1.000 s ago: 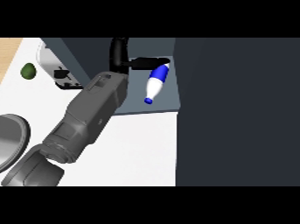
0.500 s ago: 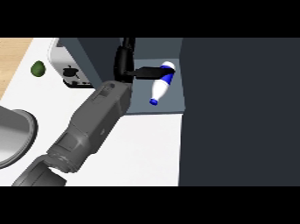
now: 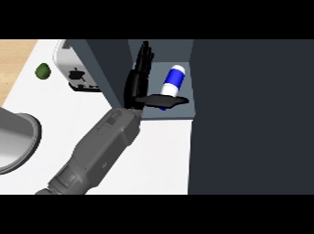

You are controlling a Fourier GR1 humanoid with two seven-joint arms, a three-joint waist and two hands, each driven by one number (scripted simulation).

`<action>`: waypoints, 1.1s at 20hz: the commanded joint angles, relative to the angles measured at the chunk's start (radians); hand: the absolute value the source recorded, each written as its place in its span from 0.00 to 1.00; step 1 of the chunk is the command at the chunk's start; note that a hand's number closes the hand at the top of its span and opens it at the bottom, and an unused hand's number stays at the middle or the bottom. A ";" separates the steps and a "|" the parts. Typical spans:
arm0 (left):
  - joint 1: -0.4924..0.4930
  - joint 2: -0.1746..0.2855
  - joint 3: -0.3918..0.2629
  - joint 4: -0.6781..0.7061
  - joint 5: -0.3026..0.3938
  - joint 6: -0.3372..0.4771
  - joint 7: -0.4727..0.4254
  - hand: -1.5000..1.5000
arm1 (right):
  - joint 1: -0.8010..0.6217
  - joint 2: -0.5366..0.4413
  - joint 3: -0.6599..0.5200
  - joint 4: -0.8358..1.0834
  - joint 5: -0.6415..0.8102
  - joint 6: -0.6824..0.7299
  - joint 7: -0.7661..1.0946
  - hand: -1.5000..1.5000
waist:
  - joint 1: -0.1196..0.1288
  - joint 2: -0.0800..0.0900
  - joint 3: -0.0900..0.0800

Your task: Pick up the bottled water, place it into the cabinet and close the cabinet

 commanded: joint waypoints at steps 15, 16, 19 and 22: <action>0.507 0.154 -0.228 -0.739 -0.016 -0.046 0.136 1.00 | 0.053 -0.092 0.070 -0.106 0.125 0.075 -0.040 0.00 | 0.020 -0.006 0.001; 0.570 0.151 -0.265 -0.760 -0.029 -0.052 0.106 1.00 | 0.020 -0.105 0.045 -0.148 0.122 0.048 0.019 1.00 | 0.031 -0.002 0.000; 0.584 0.206 -0.243 -0.844 -0.036 -0.015 0.152 1.00 | 0.075 -0.167 0.110 -0.168 0.209 0.120 0.013 1.00 | 0.020 -0.005 0.000; 0.690 0.285 -0.209 -0.911 -0.005 -0.054 0.136 1.00 | 0.103 -0.224 0.103 -0.202 0.190 0.181 -0.024 1.00 | 0.018 -0.005 0.000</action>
